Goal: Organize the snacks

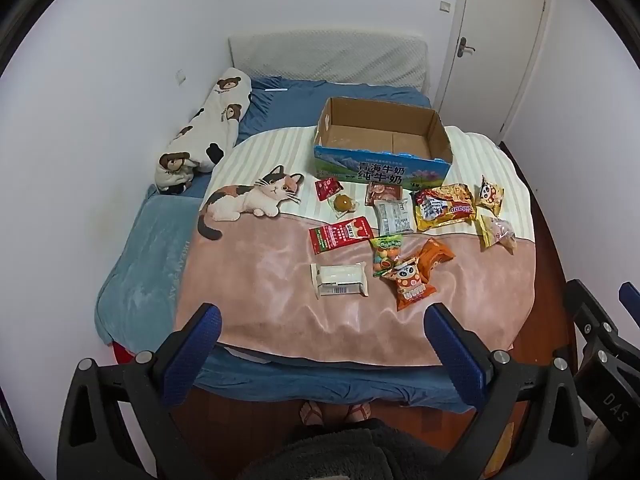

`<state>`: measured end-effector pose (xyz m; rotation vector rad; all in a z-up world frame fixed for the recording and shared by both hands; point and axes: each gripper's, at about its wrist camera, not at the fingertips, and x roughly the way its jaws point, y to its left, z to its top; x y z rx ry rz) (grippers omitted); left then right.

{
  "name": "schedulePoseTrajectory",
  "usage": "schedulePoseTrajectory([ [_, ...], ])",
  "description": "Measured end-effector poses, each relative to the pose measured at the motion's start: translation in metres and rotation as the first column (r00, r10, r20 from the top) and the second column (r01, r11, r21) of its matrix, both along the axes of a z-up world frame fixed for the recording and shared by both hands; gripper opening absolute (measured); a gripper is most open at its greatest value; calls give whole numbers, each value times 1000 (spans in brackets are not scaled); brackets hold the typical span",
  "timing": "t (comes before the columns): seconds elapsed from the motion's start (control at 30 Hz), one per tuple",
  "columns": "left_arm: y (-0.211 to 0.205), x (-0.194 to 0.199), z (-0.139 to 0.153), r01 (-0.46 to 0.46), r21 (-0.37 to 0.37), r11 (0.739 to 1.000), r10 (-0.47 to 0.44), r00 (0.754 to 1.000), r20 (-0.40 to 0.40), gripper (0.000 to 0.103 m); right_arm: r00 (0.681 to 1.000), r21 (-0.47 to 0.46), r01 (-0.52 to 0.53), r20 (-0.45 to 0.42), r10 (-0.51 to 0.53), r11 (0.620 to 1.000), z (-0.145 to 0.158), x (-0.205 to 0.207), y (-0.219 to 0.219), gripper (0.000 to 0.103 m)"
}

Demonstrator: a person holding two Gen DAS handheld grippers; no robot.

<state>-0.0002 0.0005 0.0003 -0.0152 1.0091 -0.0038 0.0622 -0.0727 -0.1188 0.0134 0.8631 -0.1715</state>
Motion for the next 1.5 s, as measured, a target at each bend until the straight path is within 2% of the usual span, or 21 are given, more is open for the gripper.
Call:
schedulePoseTrajectory([
  [0.63,0,0,1,-2,4,1000,2,1000,-2,103,1000,2,-1,15,1,1000,4,-8,4,103],
  [0.7,1,-1,1,-4,4,1000,4,1000,-3,103,1000,1,-2,14,2,1000,13,-7,15,103],
  [0.83,1,-3,3,-1,3,1000,1,1000,-1,103,1000,0,-2,15,2,1000,12,-9,19,103],
  [1.5,2,-6,9,1,5,1000,-1,1000,8,103,1000,6,-4,21,4,1000,12,-13,9,103],
])
